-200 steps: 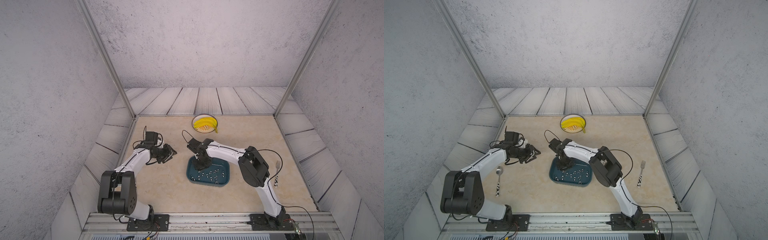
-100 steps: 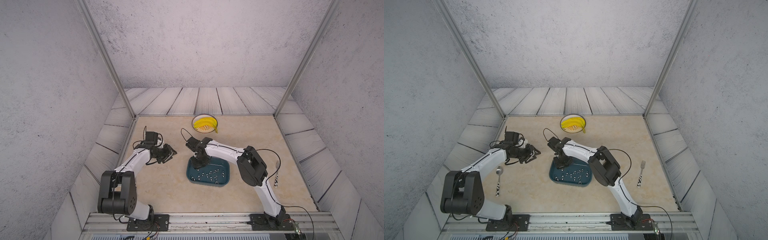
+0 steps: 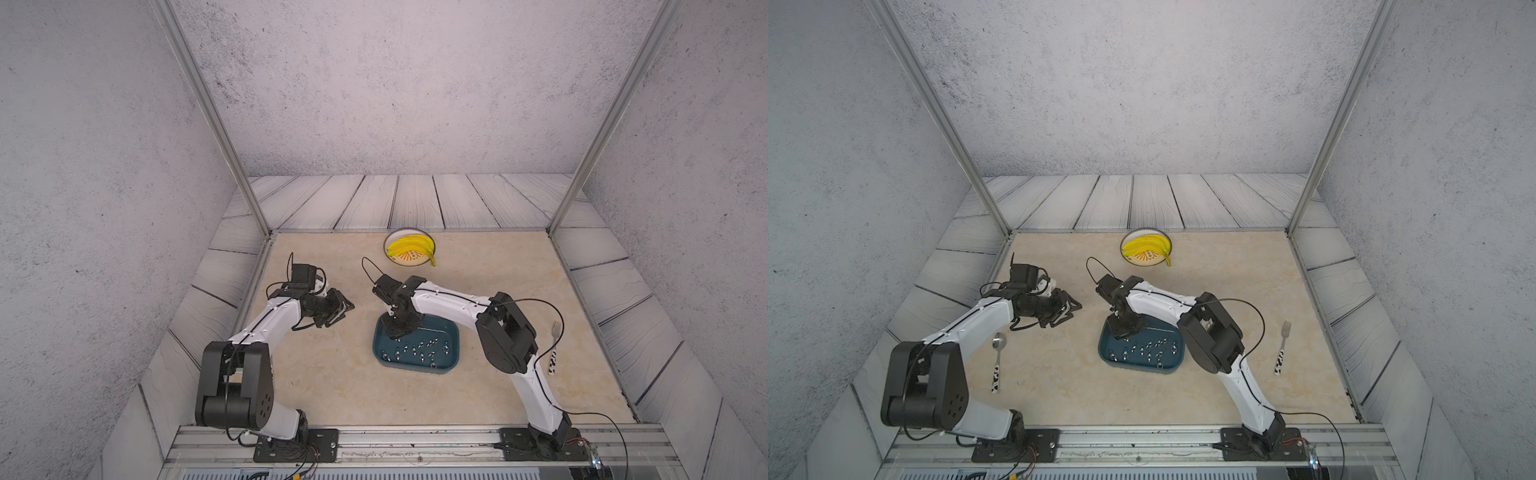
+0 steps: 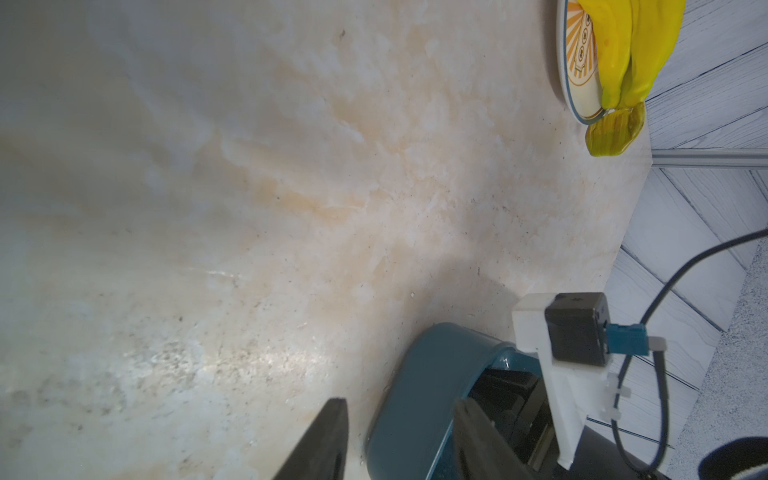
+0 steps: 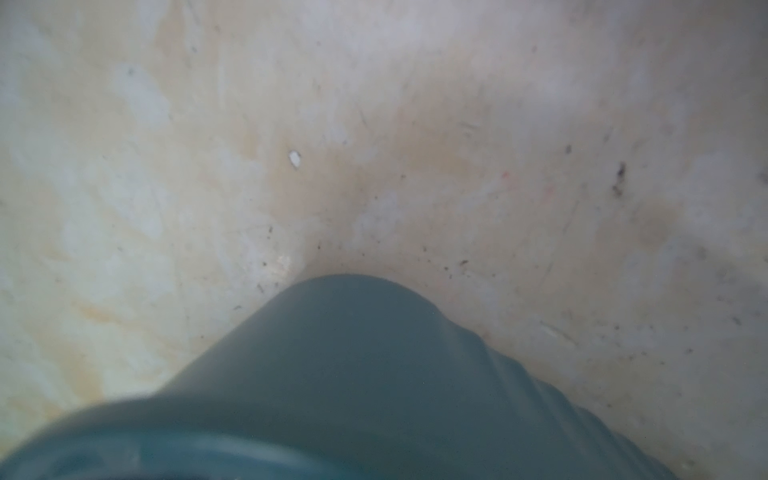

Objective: Take out the wing nut from the storage box
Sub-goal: Pick up the wing nut from the storage box, then place the wing nut at the center of the board.

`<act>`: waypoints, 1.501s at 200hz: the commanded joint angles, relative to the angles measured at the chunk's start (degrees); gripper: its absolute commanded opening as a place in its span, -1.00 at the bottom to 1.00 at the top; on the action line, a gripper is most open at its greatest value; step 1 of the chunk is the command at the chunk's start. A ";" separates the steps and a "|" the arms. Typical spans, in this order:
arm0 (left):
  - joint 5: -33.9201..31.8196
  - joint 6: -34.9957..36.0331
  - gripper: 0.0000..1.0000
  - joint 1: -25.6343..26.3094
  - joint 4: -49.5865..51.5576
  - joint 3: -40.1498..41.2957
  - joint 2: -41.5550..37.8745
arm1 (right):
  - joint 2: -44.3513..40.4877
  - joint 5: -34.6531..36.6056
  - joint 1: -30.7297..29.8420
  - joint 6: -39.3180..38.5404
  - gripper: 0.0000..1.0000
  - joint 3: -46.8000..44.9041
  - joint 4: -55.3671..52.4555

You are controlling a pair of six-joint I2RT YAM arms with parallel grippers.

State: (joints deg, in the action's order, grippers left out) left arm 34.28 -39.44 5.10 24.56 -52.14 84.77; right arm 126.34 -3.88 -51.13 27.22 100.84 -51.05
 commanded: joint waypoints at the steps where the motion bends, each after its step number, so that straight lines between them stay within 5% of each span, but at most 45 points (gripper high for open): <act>1: 0.08 1.08 -0.05 1.89 0.52 -0.86 0.07 | -2.55 3.06 0.33 -2.67 -1.00 -1.32 -2.62; 155: -1.43 4.52 -0.05 12.47 4.33 -10.99 3.05 | -16.42 6.78 6.34 -1.91 -1.00 -5.46 -6.32; 228: -2.09 9.64 -0.05 22.85 9.66 -23.88 9.55 | -26.17 10.87 24.42 -1.73 -1.00 -16.66 -7.58; 300: -0.57 11.85 -0.05 29.13 12.80 -33.35 17.42 | -26.42 9.86 41.11 0.14 -1.00 -29.21 -2.97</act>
State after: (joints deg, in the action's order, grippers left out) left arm 32.93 -29.02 33.82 34.96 -83.68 101.03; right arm 100.29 5.58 -13.32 25.93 73.78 -55.46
